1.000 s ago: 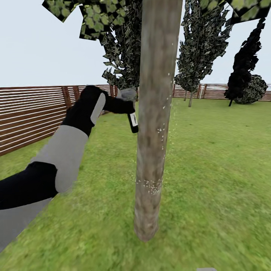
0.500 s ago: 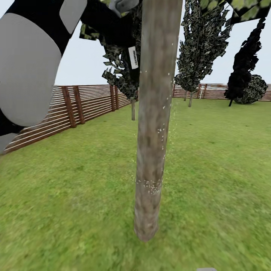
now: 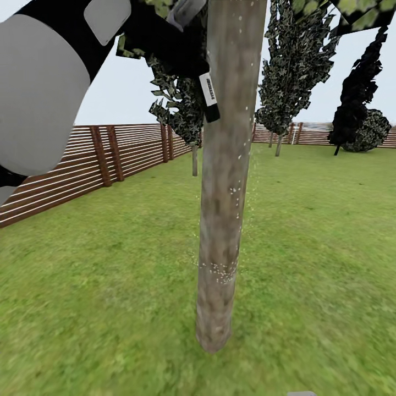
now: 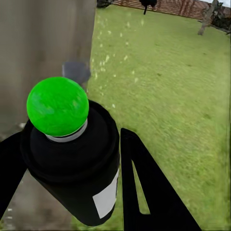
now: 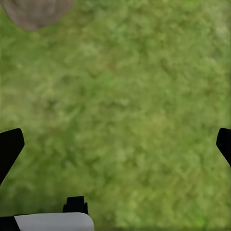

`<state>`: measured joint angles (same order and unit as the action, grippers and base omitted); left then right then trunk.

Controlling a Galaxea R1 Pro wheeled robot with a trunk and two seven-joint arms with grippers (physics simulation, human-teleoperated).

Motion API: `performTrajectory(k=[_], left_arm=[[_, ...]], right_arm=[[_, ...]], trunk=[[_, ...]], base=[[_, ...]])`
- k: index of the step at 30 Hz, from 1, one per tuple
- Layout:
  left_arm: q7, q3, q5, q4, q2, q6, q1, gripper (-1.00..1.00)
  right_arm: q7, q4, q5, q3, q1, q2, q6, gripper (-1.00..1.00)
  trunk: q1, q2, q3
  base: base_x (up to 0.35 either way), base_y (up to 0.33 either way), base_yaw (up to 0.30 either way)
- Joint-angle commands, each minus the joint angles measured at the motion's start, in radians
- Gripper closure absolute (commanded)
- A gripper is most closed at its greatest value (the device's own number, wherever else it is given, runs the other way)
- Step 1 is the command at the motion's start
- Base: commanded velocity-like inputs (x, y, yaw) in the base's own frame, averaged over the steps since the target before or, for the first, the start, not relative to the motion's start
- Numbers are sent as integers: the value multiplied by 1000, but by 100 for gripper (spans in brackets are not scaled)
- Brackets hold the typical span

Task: In the garden, pick up the pesticide atomizer on the floor and spray pesticide onto both trees until each tree trunk is fully covered.

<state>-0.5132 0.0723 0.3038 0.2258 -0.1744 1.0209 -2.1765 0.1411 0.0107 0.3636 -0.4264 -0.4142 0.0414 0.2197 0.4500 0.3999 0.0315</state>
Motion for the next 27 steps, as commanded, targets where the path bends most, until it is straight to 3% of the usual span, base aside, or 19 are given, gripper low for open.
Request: performTrajectory(k=[1,7,10,11,16,21,22,23,24,27], left_arm=[[0,-3,5,-30,0,0,0,100],[-7,-3,5,-71,0,-2,0,100],[-175,-1,6,-70,0,-8,0,100],[-194,0,6,-68,0,-9,0,100],[-213,-2,6,-68,0,-10,0,100],[-205,-4,0,-167,0,-25,0,100],[-199,1,-26,-171,0,-26,0,100],[-185,5,-88,-174,0,-27,0,100],[-180,6,-117,-178,0,-27,0,100],[-127,11,-145,-185,0,-28,0,100]], right_arm=[[0,0,0,0,0,0,0,-100],[0,0,0,0,0,0,0,-100],[0,0,0,0,0,0,0,-100],[0,0,0,0,0,0,0,-100],[0,0,0,0,0,0,0,-100],[0,0,0,0,0,0,0,-100],[0,0,0,0,0,0,0,-100],[0,0,0,0,0,0,0,-100],[0,0,0,0,0,0,0,-100],[0,0,0,0,0,0,0,-100]], trunk=[[0,0,0],[0,0,0],[0,0,0],[0,0,0],[0,0,0],[0,0,0],[0,0,0],[0,0,0],[0,0,0],[0,0,0]], base=[[0,0,0],[0,0,0],[0,0,0],[0,0,0],[0,0,0],[0,0,0],[0,0,0],[0,0,0],[0,0,0],[0,0,0]])
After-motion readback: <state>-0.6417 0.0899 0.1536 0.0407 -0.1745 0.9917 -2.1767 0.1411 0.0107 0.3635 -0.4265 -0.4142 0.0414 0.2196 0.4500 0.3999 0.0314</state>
